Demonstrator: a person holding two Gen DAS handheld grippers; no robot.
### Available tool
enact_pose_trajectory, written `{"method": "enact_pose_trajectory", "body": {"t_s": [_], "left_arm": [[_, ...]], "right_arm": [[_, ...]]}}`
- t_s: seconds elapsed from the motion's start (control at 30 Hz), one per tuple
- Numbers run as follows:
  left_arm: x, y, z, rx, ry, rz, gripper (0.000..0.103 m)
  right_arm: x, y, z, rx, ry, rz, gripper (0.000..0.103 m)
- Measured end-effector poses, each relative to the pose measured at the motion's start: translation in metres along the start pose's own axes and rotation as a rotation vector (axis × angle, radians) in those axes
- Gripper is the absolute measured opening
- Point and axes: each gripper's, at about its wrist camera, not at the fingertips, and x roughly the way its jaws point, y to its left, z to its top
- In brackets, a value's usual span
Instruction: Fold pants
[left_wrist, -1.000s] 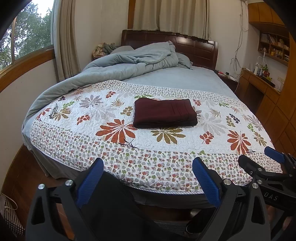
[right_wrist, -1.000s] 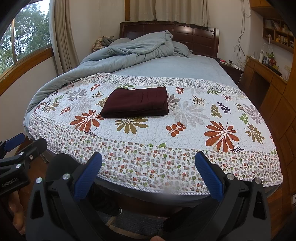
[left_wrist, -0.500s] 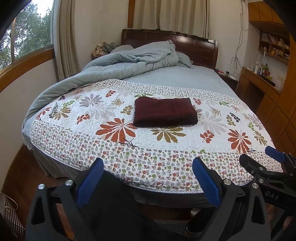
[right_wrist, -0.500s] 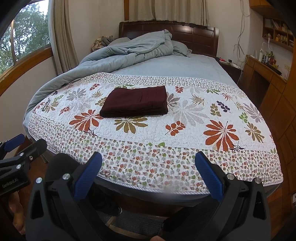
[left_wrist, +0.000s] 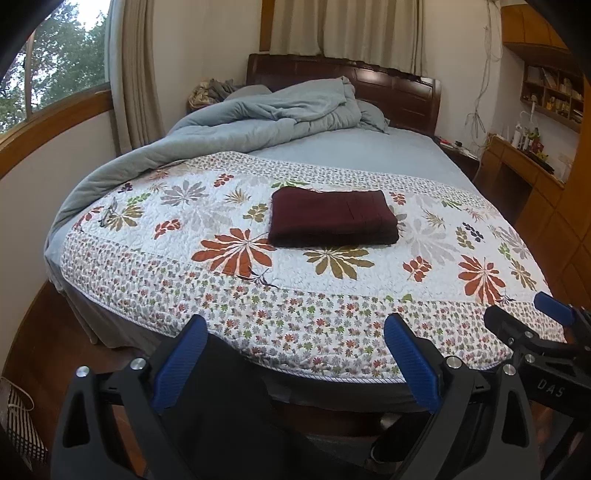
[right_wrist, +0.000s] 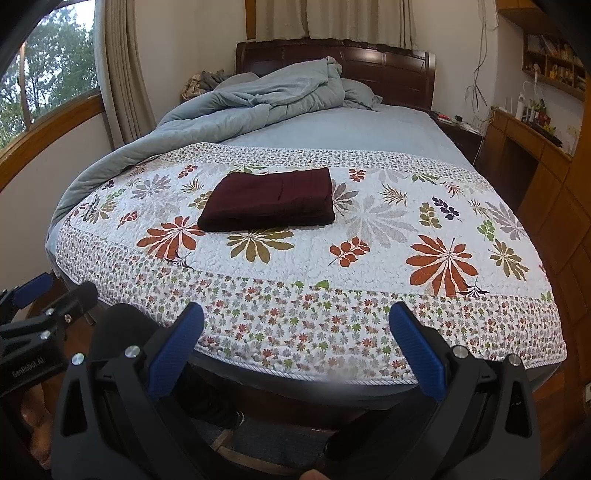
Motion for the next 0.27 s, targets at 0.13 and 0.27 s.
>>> {"method": "enact_pose_trajectory", "body": {"t_s": [0.13, 0.27], "left_arm": [[-0.0029, 0.0009, 0.0042, 0.008, -0.002, 0.018, 0.097], [-0.0052, -0.0018, 0.0046, 0.022, -0.009, 0.026, 0.097]], "right_arm": [[-0.0007, 0.0003, 0.0006, 0.002, -0.004, 0.001, 0.100], [-0.0013, 0.0021, 0.0008, -0.001, -0.004, 0.002, 0.100]]}}
